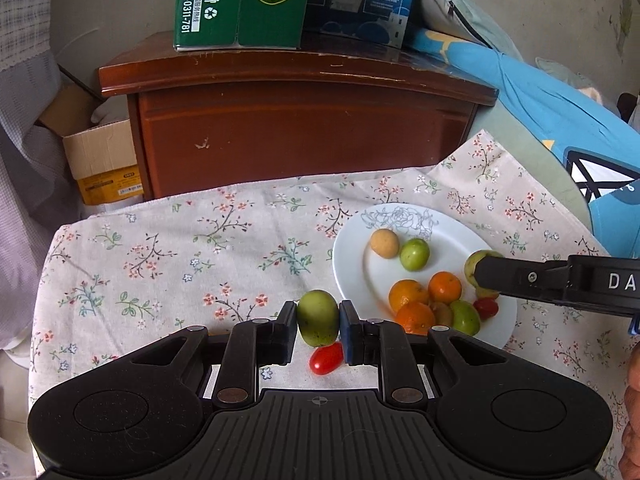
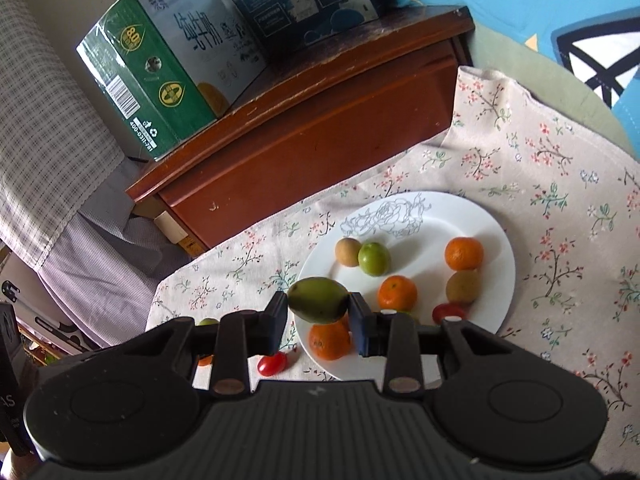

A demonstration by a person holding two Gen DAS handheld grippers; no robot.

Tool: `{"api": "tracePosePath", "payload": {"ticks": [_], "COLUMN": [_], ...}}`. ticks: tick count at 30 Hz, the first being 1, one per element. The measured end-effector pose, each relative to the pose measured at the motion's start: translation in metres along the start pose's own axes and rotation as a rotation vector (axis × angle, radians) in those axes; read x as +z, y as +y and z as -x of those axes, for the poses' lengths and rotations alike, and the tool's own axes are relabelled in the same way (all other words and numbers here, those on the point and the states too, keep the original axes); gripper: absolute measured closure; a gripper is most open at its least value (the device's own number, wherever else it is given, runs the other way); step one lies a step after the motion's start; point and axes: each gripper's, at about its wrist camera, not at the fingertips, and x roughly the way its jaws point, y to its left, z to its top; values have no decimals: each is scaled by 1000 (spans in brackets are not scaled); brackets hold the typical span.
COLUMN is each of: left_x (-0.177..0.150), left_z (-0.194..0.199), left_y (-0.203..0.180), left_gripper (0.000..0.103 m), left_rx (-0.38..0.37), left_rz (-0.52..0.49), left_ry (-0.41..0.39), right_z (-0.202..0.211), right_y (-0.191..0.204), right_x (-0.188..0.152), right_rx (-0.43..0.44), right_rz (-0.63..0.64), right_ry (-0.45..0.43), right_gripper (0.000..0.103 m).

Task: Organize fruits
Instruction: 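Carry both green fruits over the white plate and open both tools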

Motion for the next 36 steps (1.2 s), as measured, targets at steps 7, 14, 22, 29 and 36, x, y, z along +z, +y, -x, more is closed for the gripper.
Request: {"api": "tracePosePath", "payload": {"ticks": [7, 14, 22, 29, 36], "left_x": [6, 12, 13, 16, 16], "left_z": [3, -5, -17, -28, -36], "left_y": [-9, -19, -23, -27, -31], "left_gripper": [83, 83, 83, 83, 83], "left_rx": [-13, -15, -33, -57, -77], "left_rz": [-21, -34, -31, -18, -13], "left_ry": [-19, -25, -6, 6, 23], "right_z": [11, 7, -8, -22, -30], "right_y": [-6, -25, -42, -51, -56], "right_x": [11, 17, 25, 23, 22], "right_rx": [-40, -68, -69, -75, -89], "right_rz": [36, 12, -42, -82, -97], "right_ry": [-19, 7, 31, 59, 65], "right_gripper": [70, 70, 70, 70, 70]}}
